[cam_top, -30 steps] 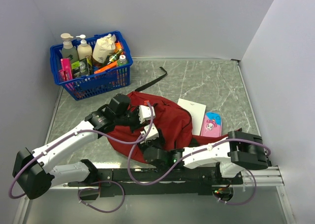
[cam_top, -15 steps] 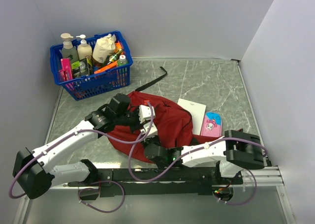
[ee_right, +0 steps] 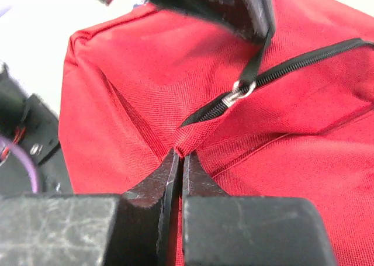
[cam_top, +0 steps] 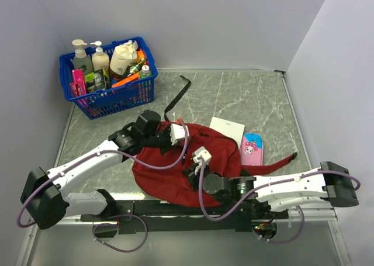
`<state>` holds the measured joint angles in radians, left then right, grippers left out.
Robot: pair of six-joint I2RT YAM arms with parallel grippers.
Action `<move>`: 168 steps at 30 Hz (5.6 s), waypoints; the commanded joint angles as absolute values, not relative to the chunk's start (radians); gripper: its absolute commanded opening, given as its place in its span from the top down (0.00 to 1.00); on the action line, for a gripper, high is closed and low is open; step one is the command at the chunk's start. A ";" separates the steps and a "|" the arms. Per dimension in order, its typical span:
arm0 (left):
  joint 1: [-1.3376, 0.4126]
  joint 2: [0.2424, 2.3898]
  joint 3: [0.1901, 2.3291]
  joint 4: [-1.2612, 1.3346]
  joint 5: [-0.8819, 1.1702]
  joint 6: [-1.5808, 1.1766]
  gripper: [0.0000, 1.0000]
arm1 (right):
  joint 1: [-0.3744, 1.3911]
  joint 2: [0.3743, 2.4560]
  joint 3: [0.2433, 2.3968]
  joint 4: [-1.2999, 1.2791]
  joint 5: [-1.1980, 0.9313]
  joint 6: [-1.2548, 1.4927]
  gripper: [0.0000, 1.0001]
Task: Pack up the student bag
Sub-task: Zip the student bag at the center of the board, then adjust the student bag at the center of the board.
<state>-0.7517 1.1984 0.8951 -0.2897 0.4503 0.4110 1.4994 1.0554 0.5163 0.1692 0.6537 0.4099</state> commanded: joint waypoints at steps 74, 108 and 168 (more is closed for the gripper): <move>-0.532 1.241 0.751 -0.340 0.155 0.216 0.53 | 0.574 0.969 0.709 -0.528 0.003 0.362 0.38; -0.614 1.738 1.713 -0.548 0.003 0.407 0.25 | 0.956 1.062 0.793 -0.377 -0.210 0.434 0.50; -0.779 1.542 1.150 -0.394 0.095 0.276 0.59 | 0.703 0.943 0.603 -0.281 0.057 0.506 0.61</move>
